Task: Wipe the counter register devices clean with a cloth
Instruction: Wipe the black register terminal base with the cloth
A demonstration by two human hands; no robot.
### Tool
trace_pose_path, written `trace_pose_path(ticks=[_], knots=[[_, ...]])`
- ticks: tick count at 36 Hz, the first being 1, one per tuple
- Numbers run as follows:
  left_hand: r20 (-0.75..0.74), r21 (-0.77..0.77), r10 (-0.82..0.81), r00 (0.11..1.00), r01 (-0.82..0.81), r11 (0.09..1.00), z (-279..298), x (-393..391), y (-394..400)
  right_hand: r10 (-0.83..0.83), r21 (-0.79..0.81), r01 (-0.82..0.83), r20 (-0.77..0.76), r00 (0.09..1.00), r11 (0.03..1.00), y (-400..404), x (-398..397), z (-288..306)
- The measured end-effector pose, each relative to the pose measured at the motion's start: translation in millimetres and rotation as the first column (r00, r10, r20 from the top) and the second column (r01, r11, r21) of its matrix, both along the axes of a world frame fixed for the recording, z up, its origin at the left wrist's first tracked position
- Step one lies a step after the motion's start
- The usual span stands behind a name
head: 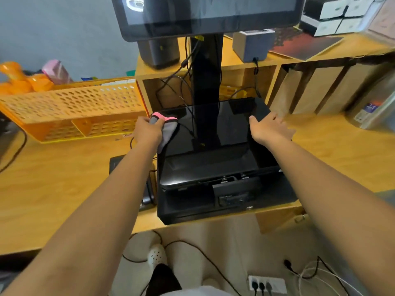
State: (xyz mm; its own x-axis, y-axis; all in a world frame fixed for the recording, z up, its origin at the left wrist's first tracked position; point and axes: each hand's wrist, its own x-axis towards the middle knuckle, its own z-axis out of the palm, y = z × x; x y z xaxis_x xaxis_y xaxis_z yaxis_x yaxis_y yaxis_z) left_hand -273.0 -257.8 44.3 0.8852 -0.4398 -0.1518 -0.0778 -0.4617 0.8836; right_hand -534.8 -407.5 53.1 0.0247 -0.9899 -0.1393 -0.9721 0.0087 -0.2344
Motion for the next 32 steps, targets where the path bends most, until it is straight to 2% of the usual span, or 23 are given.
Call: trace_pose_path(ticks=[12, 17, 20, 25, 32], knots=[[-0.053, -0.014, -0.067, 0.996, 0.066, 0.998, -7.1, -44.1, 81.1, -0.025, -0.041, 0.026, 0.044, 0.999, 0.999, -5.6, 0.8, -4.9], [-0.018, 0.01, -0.096, 0.995, 0.096, 0.995, -10.4, -56.2, 101.9, -0.026, -0.053, 0.028, 0.047, 0.999, 0.998, -6.3, 2.3, -5.5], [-0.015, 0.05, -0.109, 0.994, 0.11, 0.993, -7.5, -55.8, 96.0, -0.018, -0.068, 0.023, 0.059, 0.998, 0.997, -6.6, 1.4, -7.6], [0.011, 0.035, -0.064, 0.998, 0.064, 0.997, -7.8, -47.6, 77.9, -0.007, -0.091, 0.013, 0.075, 0.997, 0.996, -6.3, 1.6, -10.0], [0.095, 0.043, -0.063, 0.993, 0.059, 0.997, -1.8, -9.0, 22.8, 0.006, -0.106, 0.005, 0.102, 0.995, 0.994, -7.8, 0.2, -13.0]])
